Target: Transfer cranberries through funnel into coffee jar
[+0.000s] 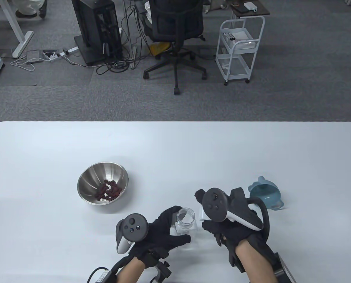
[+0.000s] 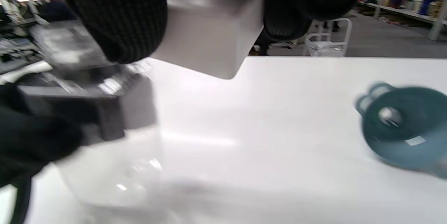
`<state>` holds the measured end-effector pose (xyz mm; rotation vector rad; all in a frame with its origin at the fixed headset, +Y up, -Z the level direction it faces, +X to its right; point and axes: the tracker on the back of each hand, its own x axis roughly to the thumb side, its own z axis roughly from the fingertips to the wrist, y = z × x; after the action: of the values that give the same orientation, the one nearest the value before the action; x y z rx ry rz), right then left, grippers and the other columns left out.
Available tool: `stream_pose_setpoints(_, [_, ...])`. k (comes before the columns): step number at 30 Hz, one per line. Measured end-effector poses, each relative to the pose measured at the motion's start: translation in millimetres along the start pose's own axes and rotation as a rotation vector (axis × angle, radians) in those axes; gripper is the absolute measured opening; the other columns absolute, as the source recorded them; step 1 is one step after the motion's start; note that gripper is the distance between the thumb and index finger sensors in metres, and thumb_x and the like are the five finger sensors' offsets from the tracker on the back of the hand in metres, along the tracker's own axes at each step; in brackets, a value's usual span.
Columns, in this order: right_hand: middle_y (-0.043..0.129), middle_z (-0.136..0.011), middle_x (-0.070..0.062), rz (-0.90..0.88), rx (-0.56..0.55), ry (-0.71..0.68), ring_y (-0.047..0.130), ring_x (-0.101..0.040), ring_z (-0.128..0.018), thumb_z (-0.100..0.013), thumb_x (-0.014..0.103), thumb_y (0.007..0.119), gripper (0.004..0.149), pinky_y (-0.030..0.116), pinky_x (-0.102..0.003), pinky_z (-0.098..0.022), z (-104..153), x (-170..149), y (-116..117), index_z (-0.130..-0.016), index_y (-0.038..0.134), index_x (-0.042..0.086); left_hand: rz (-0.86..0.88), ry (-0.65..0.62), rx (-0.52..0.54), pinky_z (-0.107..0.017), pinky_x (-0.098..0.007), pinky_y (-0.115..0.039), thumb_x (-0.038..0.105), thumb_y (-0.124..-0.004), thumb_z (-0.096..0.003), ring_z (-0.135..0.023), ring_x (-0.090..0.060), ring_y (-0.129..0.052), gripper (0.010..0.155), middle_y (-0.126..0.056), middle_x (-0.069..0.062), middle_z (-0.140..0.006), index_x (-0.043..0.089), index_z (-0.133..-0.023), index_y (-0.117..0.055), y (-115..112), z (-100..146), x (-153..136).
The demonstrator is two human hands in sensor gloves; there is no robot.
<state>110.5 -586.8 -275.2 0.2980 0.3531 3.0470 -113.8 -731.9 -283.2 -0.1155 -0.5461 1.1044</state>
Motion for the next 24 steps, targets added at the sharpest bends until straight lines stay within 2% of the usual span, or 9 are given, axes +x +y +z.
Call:
stream_pose_setpoints(4, [0.054,-0.115,-0.013,0.046,0.101,0.056,0.083,-0.046,-0.083,-0.042,0.045,0.091,0.081,0.075,-0.048,-0.051,-10,-24,52,-0.107,0.045,0.032,-0.01,0.0,-0.004,-0.076,-0.056,-0.062,0.053,-0.094,-0.0401,-0.104,-0.036,-0.075,0.09,-0.058,-0.009,-0.114,0.02,-0.108,-0.047,0,-1,0])
stream_pose_setpoints(11, [0.051,-0.114,-0.014,0.104,0.298,0.084,0.085,-0.043,-0.083,-0.043,0.046,0.089,0.083,0.077,-0.045,-0.05,-28,-35,124,-0.107,0.039,0.031,0.011,-0.003,-0.02,-0.076,-0.058,-0.059,0.051,-0.094,-0.0422,-0.106,-0.039,-0.071,0.09,-0.054,-0.011,-0.115,0.019,-0.109,-0.044,0,-1,0])
stream_pose_setpoints(14, [0.055,-0.114,-0.012,0.145,0.324,0.101,0.088,-0.041,-0.082,-0.042,0.048,0.09,0.083,0.079,-0.043,-0.049,-32,-36,141,-0.107,0.041,0.032,0.02,-0.006,-0.025,-0.077,-0.06,-0.057,0.05,-0.093,-0.0433,-0.107,-0.041,-0.068,0.089,-0.052,-0.012,-0.116,0.018,-0.109,-0.043,0,-2,0])
stream_pose_setpoints(19, [0.057,-0.114,-0.011,0.162,0.344,0.12,0.089,-0.039,-0.08,-0.041,0.049,0.09,0.083,0.079,-0.043,-0.049,-35,-41,154,-0.107,0.042,0.033,0.031,0.001,-0.033,-0.078,-0.061,-0.052,0.048,-0.093,-0.0446,-0.109,-0.043,-0.063,0.089,-0.049,-0.013,-0.117,0.016,-0.11,-0.04,0,-3,-1])
stream_pose_setpoints(24, [0.056,-0.114,-0.011,0.184,0.338,0.133,0.089,-0.039,-0.081,-0.04,0.052,0.089,0.086,0.078,-0.045,-0.051,-33,-40,153,-0.108,0.039,0.032,0.041,0.006,-0.017,-0.078,-0.061,-0.051,0.047,-0.092,-0.0452,-0.11,-0.044,-0.06,0.089,-0.046,-0.014,-0.117,0.016,-0.11,-0.039,1,-5,-1])
